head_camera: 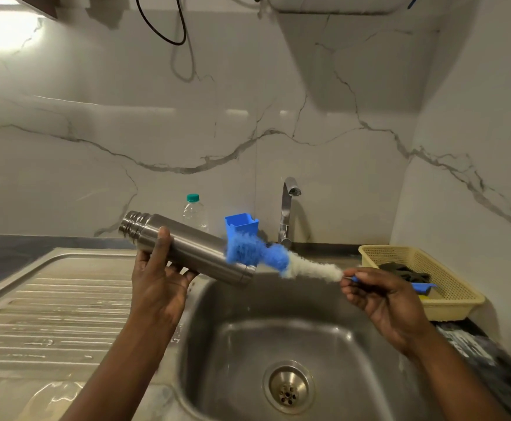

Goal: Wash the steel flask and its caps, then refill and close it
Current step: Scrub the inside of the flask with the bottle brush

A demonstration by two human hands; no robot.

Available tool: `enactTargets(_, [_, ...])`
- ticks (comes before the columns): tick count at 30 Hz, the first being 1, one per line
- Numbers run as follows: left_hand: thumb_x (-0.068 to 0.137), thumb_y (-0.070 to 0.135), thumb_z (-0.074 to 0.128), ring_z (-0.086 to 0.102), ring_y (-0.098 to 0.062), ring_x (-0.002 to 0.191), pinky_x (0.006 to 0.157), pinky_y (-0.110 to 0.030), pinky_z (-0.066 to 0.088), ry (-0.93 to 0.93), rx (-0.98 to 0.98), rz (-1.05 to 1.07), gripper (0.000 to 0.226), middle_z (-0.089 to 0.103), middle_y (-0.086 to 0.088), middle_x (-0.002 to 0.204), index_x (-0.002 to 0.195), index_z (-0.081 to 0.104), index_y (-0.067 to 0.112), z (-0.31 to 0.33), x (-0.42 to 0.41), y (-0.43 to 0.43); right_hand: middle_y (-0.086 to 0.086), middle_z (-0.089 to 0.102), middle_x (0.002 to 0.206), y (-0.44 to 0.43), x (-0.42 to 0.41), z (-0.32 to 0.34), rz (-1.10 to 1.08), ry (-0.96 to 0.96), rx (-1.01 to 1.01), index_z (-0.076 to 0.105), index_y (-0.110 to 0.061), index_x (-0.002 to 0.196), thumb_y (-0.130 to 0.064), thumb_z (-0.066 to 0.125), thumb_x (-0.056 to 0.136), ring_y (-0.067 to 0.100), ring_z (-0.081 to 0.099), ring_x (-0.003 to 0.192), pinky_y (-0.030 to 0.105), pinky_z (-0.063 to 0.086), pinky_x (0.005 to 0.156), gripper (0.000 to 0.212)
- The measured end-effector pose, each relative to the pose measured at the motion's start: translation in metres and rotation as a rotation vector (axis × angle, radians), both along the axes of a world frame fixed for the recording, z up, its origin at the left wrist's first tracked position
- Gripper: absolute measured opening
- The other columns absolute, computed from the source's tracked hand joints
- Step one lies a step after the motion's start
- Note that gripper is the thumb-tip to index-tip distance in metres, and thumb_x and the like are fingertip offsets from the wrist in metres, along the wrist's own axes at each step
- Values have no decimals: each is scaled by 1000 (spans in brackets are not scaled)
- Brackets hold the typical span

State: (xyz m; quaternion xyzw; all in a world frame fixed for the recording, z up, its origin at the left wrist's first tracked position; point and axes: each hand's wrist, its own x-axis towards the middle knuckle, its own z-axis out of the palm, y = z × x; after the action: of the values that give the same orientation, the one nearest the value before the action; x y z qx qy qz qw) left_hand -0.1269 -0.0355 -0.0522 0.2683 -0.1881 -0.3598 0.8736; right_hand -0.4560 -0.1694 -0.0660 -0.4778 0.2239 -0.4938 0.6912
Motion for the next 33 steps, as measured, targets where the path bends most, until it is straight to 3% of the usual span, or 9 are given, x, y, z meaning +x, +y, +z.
enactTargets(3, [98, 31, 70, 71, -33, 121, 91, -58, 61, 30, -29, 9, 58, 67, -13, 141, 152, 51, 23, 1, 11, 3, 19, 74, 73, -6, -17, 0, -50, -34, 16, 81, 4, 80, 3, 50, 90, 21, 73, 60, 24, 62, 57, 32])
enactTargets(9, [98, 32, 70, 70, -33, 124, 92, -59, 61, 43, -36, -10, 59, 66, -12, 143, 153, 50, 24, 1, 11, 4, 19, 74, 75, -3, -4, -5, -18, -43, 63, 81, 3, 82, -4, 57, 82, 21, 73, 63, 25, 62, 58, 25])
enactTargets(14, [87, 30, 72, 72, -30, 119, 92, -55, 62, -30, 34, -59, 59, 74, -8, 118, 143, 57, 17, -2, -14, -1, 19, 74, 76, -2, -2, -5, 9, -6, 36, 80, 5, 85, -4, 57, 82, 22, 72, 62, 25, 61, 57, 25])
enactTargets(21, [97, 31, 66, 64, -34, 131, 90, -53, 63, -17, 38, -85, 58, 66, -16, 136, 149, 51, 12, -1, -6, 0, 18, 70, 69, -8, -6, -5, -35, -27, 68, 80, 4, 79, -3, 57, 81, 19, 67, 56, 24, 58, 52, 24])
enactTargets(25, [92, 32, 69, 63, -34, 132, 93, -52, 62, -34, 61, -104, 61, 71, -11, 119, 147, 52, 12, -4, -16, -2, 20, 71, 75, -1, 8, -9, 32, 1, 62, 79, 5, 85, -3, 56, 84, 22, 68, 61, 26, 60, 56, 25])
enactTargets(30, [99, 32, 64, 64, -35, 131, 93, -56, 61, -9, 31, -139, 57, 63, -17, 143, 152, 49, 19, -7, -12, -1, 19, 69, 71, -8, -9, -4, -46, -32, 46, 80, 3, 78, -3, 55, 81, 21, 67, 58, 25, 58, 54, 26])
enactTargets(33, [94, 32, 66, 66, -35, 128, 88, -53, 63, -3, 75, -201, 60, 62, -19, 144, 150, 51, 18, -10, -24, -2, 21, 70, 76, 0, 4, -8, -4, -3, 33, 80, 4, 83, -5, 57, 81, 22, 68, 62, 26, 60, 57, 24])
